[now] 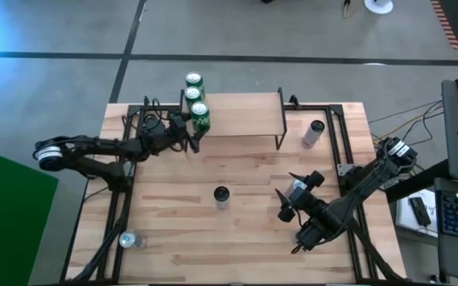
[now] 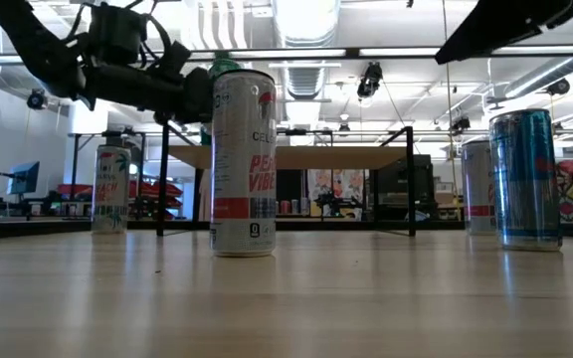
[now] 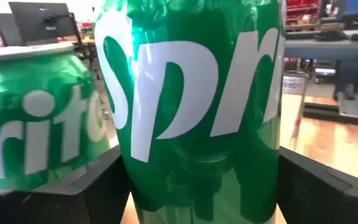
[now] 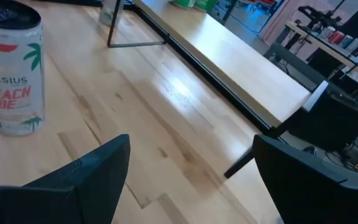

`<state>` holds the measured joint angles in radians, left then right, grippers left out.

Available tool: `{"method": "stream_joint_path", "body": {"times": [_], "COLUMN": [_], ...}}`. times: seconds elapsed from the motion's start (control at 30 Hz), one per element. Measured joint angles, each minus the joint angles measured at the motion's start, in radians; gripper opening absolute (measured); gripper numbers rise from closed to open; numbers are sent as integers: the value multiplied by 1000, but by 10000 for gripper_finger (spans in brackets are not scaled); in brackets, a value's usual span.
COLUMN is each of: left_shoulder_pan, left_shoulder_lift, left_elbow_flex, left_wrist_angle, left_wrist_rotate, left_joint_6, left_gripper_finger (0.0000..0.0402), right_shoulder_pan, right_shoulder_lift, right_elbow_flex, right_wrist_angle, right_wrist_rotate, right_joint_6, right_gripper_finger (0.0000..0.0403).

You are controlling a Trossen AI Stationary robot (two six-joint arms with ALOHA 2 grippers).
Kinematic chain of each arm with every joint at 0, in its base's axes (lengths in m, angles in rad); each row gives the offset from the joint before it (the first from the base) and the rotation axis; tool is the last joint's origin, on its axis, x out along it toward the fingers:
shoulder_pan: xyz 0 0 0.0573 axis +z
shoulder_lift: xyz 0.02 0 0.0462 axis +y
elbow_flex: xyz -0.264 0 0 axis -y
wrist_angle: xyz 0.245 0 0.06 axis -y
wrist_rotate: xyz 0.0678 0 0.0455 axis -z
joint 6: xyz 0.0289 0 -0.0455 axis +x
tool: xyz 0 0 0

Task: Place canned beverage on shelf
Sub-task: Put the top left white soda can on the shelf

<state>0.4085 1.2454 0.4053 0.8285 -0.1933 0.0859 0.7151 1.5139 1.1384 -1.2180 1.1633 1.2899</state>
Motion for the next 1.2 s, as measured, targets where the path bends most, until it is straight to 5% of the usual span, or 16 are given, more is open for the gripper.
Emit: {"method": "stream_joint_path", "body": {"times": [1.2], "left_shoulder_pan": [9], "left_shoulder_lift": [-26], "left_elbow_flex": [-11], "left_wrist_angle": [-44], "left_wrist_rotate": [-92], "left_joint_6": [62], "left_gripper_finger": [311], "right_shoulder_pan": [0], "right_shoulder_lift": [0], "right_elbow_flex": [-31], "right_wrist_angle": [30], "right_wrist_rotate": [-19], "right_joint_6": [38], "right_gripper_finger": [328]}}
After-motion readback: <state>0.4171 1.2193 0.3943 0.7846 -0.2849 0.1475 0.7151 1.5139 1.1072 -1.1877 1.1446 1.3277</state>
